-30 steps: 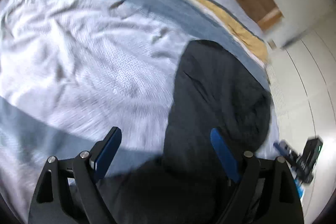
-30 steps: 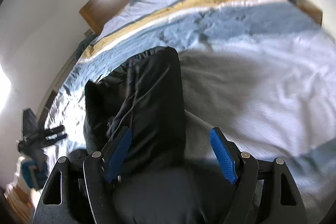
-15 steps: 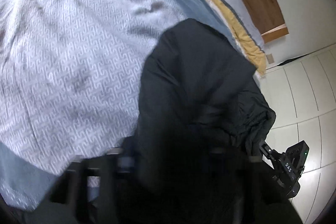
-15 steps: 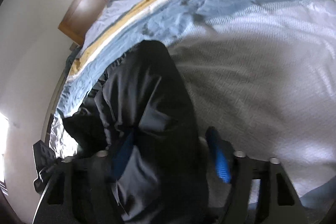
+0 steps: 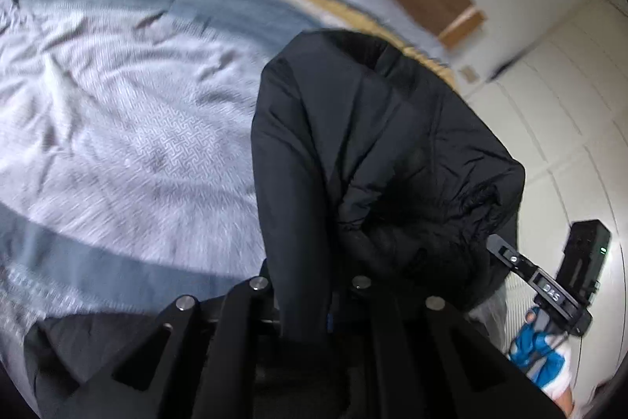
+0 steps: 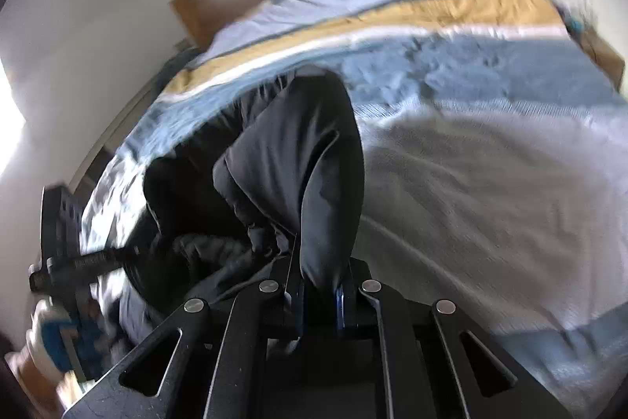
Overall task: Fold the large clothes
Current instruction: 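Grasp the coat hem with both tools and lift it toward the collar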
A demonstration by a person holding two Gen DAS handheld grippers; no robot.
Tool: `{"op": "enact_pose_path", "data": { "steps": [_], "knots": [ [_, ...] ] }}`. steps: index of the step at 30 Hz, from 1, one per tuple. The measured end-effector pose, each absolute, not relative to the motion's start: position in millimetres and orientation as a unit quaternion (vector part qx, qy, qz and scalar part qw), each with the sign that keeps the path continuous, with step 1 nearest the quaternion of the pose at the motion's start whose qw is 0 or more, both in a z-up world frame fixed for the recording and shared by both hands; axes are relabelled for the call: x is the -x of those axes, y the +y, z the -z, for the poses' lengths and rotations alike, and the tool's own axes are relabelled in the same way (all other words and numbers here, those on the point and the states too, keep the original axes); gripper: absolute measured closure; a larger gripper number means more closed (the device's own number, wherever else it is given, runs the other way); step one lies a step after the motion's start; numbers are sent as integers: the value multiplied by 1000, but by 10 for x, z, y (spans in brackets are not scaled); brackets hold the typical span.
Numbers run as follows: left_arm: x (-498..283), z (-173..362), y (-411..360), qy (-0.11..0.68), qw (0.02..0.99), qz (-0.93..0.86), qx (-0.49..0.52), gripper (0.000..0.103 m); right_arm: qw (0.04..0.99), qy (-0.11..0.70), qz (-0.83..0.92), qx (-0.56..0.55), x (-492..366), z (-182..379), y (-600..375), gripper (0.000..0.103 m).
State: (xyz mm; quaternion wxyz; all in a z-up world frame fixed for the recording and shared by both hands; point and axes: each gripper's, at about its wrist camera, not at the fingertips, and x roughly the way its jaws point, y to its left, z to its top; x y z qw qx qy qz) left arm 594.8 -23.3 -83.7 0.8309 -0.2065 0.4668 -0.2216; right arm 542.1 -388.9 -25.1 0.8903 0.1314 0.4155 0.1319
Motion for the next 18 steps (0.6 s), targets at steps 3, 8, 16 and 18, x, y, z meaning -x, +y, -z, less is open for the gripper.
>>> {"op": "enact_pose_path", "data": {
  "steps": [3, 8, 16, 18],
  "knots": [
    [-5401, 730, -146, 424, 850, 259, 174, 93, 892, 396, -145, -164, -4971, 268, -3964, 92],
    [-4877, 1039, 7, 452, 837, 260, 165, 93, 873, 418, -140, -208, -4451, 647, -4075, 91],
    [-4521, 1000, 240, 489, 830, 220, 154, 90, 866, 447, -90, -208, -3958, 635, -4258, 81],
    [-4426, 943, 308, 499, 830, 207, 139, 90, 865, 453, -79, -202, -3814, 601, -4329, 79]
  ]
}}
